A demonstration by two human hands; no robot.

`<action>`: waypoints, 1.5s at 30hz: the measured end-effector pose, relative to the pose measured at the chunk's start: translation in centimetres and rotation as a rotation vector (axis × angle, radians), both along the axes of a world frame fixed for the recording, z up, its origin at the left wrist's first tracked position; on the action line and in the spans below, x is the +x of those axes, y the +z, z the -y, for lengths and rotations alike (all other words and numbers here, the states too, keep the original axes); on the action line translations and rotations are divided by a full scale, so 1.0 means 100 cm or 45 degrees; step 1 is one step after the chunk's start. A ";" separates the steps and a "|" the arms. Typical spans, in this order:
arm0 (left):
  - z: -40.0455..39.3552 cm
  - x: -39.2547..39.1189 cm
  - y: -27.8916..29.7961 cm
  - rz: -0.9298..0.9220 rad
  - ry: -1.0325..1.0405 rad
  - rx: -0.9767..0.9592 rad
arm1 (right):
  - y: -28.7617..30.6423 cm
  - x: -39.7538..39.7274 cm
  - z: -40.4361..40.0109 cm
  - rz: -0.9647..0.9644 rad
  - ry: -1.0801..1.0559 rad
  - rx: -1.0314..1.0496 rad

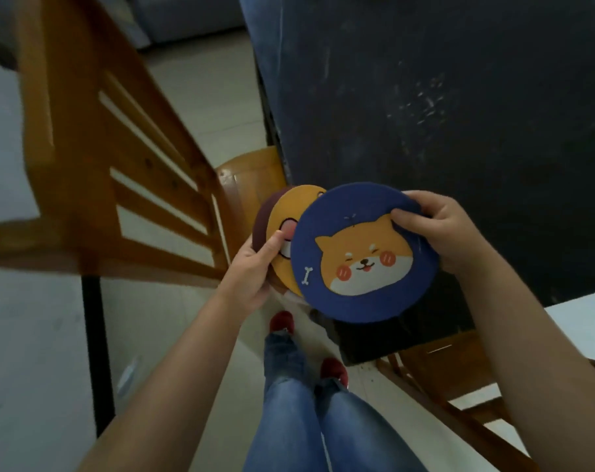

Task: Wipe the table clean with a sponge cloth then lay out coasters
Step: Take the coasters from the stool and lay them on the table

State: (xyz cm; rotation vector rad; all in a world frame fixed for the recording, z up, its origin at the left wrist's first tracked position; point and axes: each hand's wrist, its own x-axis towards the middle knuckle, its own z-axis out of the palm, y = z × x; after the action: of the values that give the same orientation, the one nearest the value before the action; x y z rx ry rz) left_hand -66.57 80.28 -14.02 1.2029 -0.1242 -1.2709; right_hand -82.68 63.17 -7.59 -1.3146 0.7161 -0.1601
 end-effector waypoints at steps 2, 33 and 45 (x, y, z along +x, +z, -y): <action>0.023 0.017 0.005 -0.073 0.008 -0.024 | 0.002 -0.003 0.014 0.012 -0.231 0.035; 0.132 0.098 0.011 -0.374 0.679 -0.252 | -0.073 0.076 0.061 -0.590 -1.014 -0.197; 0.135 0.087 0.007 -0.517 0.628 -0.283 | -0.070 0.077 0.051 -0.824 -0.856 -0.624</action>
State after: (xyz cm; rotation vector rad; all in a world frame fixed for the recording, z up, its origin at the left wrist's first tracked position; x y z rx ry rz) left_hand -57.91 66.80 -13.37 0.7063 0.3056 -1.0056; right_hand -75.00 58.07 -14.57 -1.5541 1.7492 -0.4842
